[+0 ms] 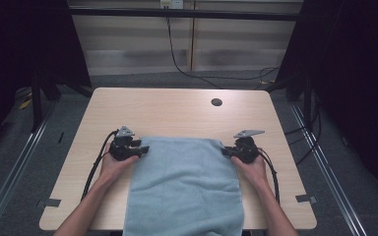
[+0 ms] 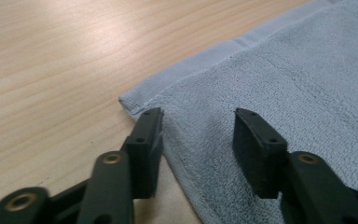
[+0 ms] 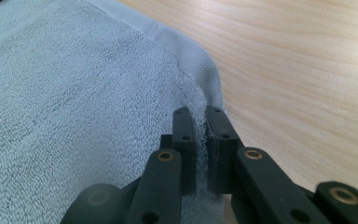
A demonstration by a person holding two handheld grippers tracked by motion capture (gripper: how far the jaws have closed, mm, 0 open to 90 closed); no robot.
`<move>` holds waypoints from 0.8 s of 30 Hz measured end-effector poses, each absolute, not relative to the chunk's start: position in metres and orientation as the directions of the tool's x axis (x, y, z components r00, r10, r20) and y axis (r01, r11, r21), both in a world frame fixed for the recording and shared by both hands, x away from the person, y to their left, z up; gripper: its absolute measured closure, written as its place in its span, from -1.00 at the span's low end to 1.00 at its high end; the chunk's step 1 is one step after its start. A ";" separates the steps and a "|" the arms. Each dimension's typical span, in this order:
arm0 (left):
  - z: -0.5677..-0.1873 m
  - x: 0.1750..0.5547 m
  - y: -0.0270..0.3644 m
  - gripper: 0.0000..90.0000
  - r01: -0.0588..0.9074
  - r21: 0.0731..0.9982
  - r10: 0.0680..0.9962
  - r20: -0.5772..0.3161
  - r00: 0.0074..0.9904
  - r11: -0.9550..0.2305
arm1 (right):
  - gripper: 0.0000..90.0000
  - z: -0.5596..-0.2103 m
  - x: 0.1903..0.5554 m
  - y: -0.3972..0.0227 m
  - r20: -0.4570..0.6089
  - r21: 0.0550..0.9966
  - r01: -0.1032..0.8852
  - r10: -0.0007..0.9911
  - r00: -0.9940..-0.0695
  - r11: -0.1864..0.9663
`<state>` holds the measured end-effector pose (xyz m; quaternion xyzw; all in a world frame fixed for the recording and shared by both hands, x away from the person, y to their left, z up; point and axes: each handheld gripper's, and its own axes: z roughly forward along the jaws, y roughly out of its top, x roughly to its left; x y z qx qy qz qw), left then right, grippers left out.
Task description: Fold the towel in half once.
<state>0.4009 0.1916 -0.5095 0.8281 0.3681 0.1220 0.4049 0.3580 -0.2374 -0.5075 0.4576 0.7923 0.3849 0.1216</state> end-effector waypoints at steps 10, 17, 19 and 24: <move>-0.510 0.397 0.190 0.84 0.512 0.759 0.677 -0.130 0.724 -0.402 | 0.86 -0.507 0.355 -0.232 0.171 0.717 0.633 0.807 -0.565 0.291; -0.505 0.396 0.195 0.89 0.544 0.762 0.682 -0.190 0.706 -0.351 | 0.88 -0.497 0.355 -0.239 0.224 0.760 0.615 0.802 -0.554 0.213; -0.498 0.395 0.197 0.90 0.533 0.783 0.667 -0.212 0.714 -0.321 | 0.88 -0.491 0.354 -0.242 0.232 0.772 0.605 0.800 -0.554 0.194; -0.476 0.391 0.202 0.90 0.511 0.819 0.655 -0.239 0.717 -0.261 | 0.89 -0.471 0.354 -0.249 0.252 0.811 0.567 0.789 -0.561 0.144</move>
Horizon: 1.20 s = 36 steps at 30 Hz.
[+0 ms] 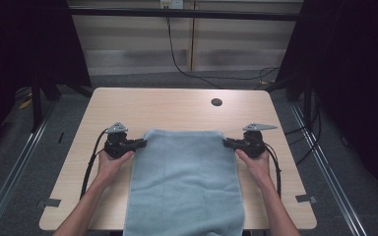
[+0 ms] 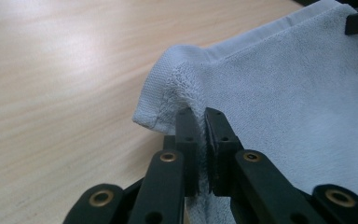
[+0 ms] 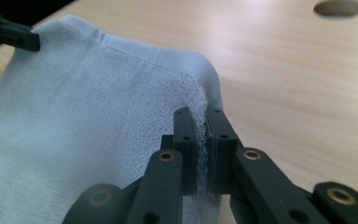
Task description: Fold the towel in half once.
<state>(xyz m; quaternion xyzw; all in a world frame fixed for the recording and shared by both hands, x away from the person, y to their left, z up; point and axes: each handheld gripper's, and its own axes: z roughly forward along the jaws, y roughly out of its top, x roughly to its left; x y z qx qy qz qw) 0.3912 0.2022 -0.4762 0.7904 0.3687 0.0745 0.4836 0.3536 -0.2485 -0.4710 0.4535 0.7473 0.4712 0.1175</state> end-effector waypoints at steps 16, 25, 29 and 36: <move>-0.407 0.422 0.201 0.90 0.429 0.888 0.654 -0.228 0.722 -0.165 | 0.91 -0.407 0.375 -0.264 0.271 0.875 0.482 0.785 -0.557 0.040; -0.364 0.437 0.196 0.90 0.372 0.919 0.654 -0.204 0.729 -0.128 | 0.91 -0.362 0.394 -0.264 0.193 0.887 0.451 0.807 -0.558 0.100; -0.360 0.447 0.197 0.90 0.398 0.917 0.665 -0.292 0.687 -0.009 | 0.92 -0.346 0.404 -0.267 0.189 0.896 0.435 0.816 -0.546 0.084; -0.351 0.437 0.198 0.91 0.367 0.928 0.645 -0.244 0.724 -0.061 | 0.92 -0.332 0.405 -0.261 0.189 0.910 0.408 0.804 -0.564 0.073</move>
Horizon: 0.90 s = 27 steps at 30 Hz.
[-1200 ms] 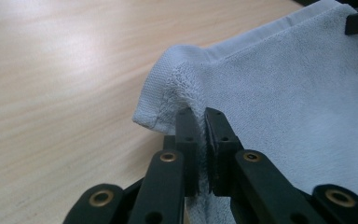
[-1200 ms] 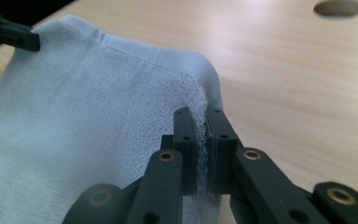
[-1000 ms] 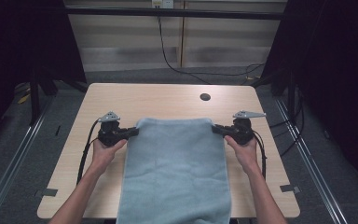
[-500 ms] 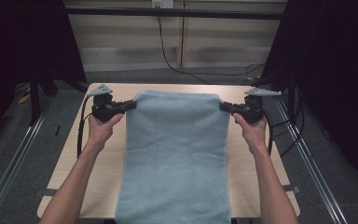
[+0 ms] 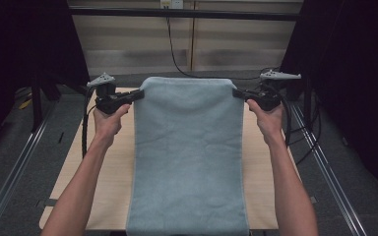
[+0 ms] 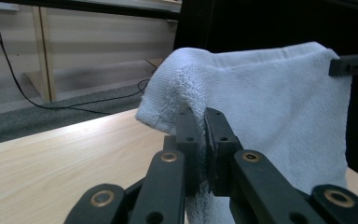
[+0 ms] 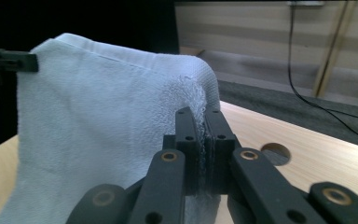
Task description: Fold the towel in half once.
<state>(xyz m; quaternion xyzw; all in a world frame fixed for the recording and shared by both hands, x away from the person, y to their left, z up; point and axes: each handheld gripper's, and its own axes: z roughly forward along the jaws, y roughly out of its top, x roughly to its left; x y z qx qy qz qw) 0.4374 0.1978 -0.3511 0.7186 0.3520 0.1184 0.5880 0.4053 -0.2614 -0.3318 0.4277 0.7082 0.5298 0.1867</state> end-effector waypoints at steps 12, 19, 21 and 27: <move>-0.320 0.365 0.205 0.91 0.245 0.955 0.585 -0.105 0.804 -0.164 | 0.92 -0.308 0.332 -0.254 0.137 0.939 0.324 0.735 -0.664 0.118; -0.372 0.321 0.214 0.91 0.314 0.930 0.558 -0.160 0.814 -0.190 | 0.92 -0.344 0.269 -0.252 0.133 0.898 0.387 0.710 -0.692 0.208; -0.384 0.308 0.216 0.91 0.355 0.917 0.542 -0.208 0.814 -0.182 | 0.92 -0.362 0.254 -0.256 0.170 0.894 0.407 0.703 -0.691 0.185; -0.416 0.266 0.226 0.91 0.405 0.882 0.534 -0.229 0.814 -0.239 | 0.92 -0.400 0.218 -0.261 0.230 0.851 0.486 0.690 -0.687 0.201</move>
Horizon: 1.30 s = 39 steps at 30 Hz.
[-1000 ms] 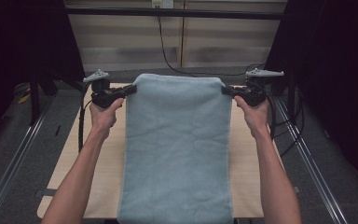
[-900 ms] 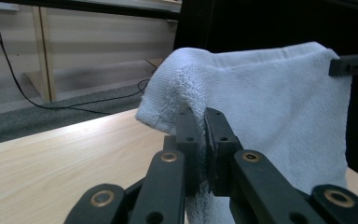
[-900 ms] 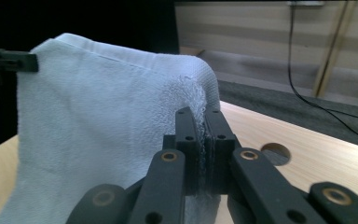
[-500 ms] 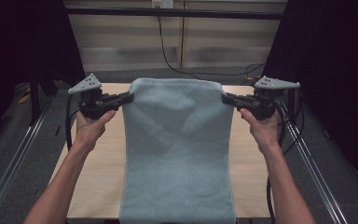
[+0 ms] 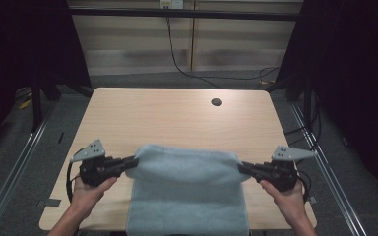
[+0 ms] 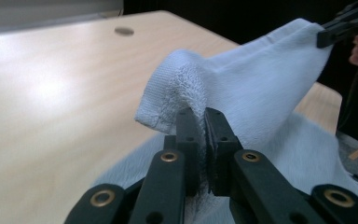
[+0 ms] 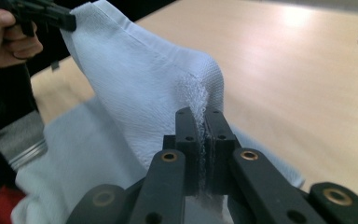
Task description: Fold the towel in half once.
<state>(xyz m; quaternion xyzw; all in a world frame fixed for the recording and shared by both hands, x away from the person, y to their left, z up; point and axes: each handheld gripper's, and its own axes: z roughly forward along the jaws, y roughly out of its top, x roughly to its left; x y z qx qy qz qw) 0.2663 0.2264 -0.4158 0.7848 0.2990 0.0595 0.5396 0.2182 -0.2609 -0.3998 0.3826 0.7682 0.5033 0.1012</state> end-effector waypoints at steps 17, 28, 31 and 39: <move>-0.499 0.233 0.224 0.90 0.556 0.702 0.534 -0.290 0.794 -0.446 | 0.93 -0.491 0.189 -0.230 0.278 0.653 0.663 0.699 -0.659 0.366; -0.503 0.293 0.218 0.91 0.527 0.737 0.597 -0.210 0.774 -0.424 | 0.94 -0.493 0.234 -0.223 0.227 0.646 0.668 0.743 -0.630 0.369; -0.504 0.321 0.217 0.91 0.561 0.727 0.624 -0.236 0.745 -0.396 | 0.94 -0.492 0.256 -0.222 0.231 0.634 0.685 0.757 -0.611 0.358; -0.505 0.375 0.210 0.92 0.561 0.740 0.693 -0.181 0.697 -0.371 | 0.94 -0.494 0.320 -0.217 0.236 0.627 0.711 0.792 -0.563 0.318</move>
